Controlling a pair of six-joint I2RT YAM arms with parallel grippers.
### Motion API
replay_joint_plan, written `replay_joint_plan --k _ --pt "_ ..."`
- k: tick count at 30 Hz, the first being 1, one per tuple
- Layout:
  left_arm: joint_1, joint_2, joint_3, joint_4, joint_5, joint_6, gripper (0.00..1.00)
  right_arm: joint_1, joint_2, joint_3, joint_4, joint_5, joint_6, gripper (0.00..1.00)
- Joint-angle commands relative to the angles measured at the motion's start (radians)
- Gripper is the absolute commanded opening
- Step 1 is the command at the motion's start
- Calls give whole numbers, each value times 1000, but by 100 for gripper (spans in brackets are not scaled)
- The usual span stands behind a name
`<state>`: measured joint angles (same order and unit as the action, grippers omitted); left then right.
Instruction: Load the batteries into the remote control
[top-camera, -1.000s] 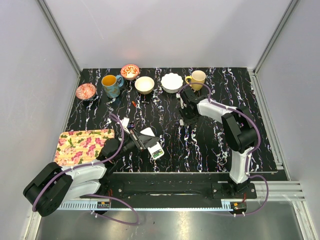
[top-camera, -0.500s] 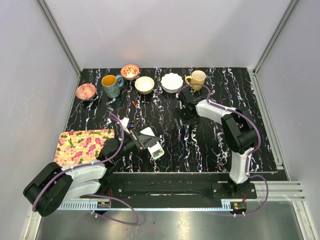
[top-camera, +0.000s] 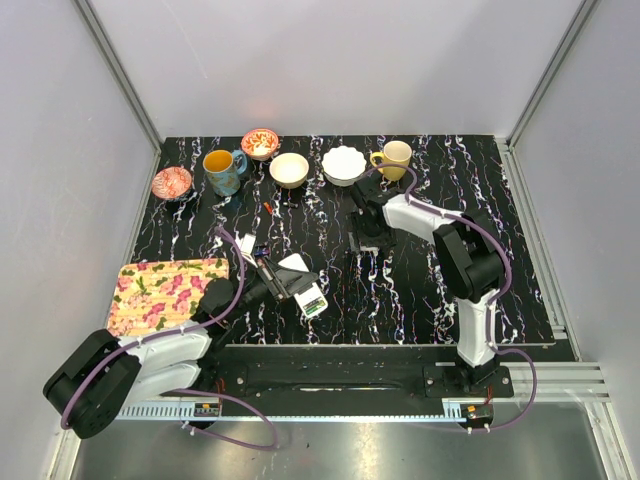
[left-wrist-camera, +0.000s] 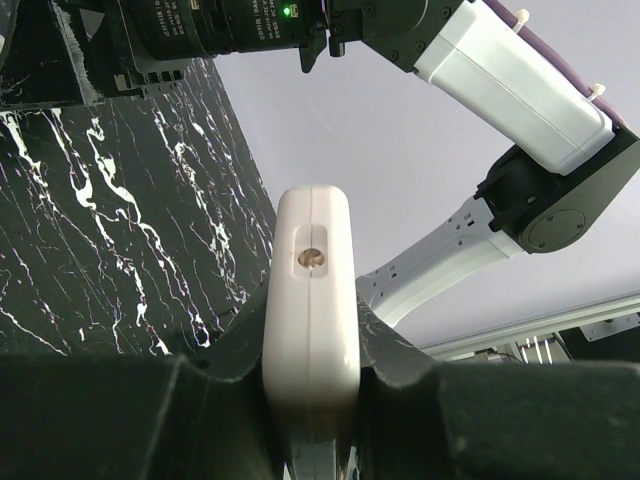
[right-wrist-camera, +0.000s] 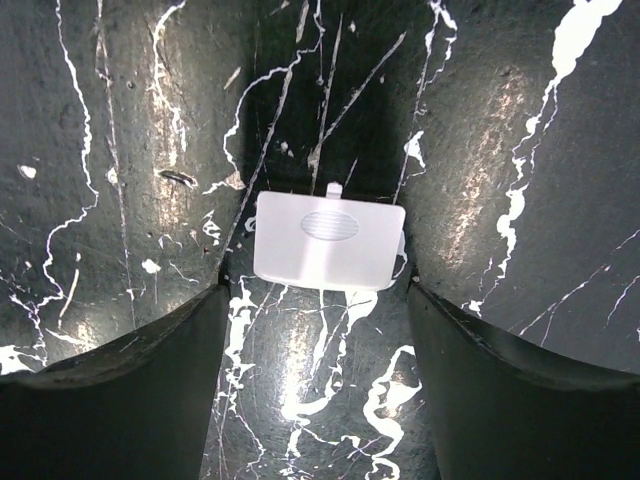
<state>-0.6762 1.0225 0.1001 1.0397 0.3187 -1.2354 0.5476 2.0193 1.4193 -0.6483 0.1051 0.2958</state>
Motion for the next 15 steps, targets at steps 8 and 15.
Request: replay_joint_plan --k 8,15 --pt "-3 -2 12 60 19 5 0 14 110 38 1 31 78 72" --pt "-3 -13 23 34 16 14 0 14 98 18 2 30 103 67"
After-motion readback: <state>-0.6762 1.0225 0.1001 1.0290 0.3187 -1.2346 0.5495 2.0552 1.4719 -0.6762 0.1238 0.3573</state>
